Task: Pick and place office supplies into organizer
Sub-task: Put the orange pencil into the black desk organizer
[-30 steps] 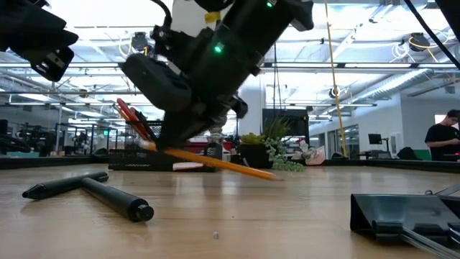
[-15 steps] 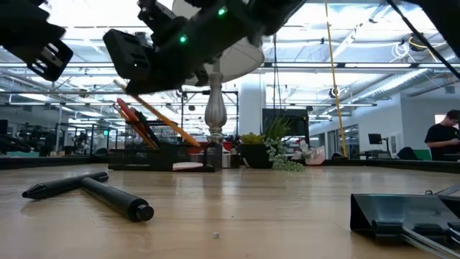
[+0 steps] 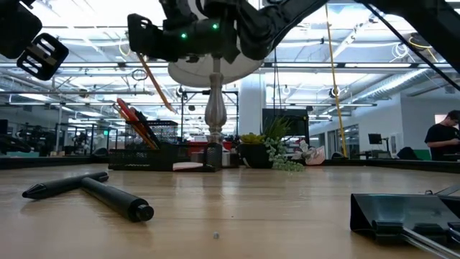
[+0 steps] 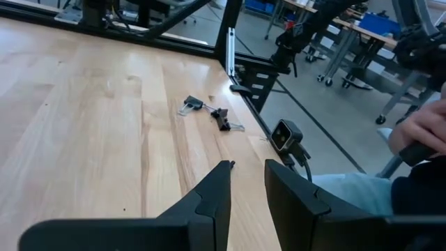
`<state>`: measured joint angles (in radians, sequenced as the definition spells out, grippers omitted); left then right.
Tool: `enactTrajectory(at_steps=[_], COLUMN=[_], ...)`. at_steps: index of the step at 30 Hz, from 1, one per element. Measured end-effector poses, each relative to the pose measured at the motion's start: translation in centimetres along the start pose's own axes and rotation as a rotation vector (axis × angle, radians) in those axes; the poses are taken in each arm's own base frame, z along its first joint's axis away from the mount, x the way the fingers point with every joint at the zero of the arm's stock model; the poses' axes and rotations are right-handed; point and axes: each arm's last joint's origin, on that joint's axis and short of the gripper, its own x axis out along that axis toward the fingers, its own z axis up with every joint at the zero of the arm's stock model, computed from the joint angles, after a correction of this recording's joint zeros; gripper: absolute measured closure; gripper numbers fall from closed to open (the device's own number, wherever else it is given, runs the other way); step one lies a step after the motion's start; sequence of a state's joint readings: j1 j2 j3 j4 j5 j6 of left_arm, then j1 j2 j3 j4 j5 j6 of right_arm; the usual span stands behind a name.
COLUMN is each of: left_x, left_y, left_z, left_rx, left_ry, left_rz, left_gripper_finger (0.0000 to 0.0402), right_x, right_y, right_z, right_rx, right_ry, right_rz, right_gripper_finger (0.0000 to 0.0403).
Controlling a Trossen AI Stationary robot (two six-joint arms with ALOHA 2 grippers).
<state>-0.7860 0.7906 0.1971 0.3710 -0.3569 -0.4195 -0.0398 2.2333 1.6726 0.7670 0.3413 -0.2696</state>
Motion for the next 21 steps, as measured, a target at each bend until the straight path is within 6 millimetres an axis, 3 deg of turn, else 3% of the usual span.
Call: enactTrajectory(at_steps=[6,9,21], left_x=[0.0,0.0,0.0], left_y=[0.0,0.0,0.1], left_z=[0.0,0.0,0.0], left_rx=[-0.004,-0.002,0.002], left_ry=[-0.001,-0.003,-0.009], left_rz=[0.003,0.008,0.02], left_gripper_finger=[0.0309,0.0309,0.0309], right_x=[1.1,1.3,0.8], right_y=[-3.5,-4.2,-2.0], right_z=[0.0,-0.3,-0.2], right_rx=[0.055,0.011,0.005], right_ry=[-0.113,-0.102,-0.106], right_rz=[0.082,0.066,0.121], right_gripper_finger=[0.0388,0.0388,0.0388])
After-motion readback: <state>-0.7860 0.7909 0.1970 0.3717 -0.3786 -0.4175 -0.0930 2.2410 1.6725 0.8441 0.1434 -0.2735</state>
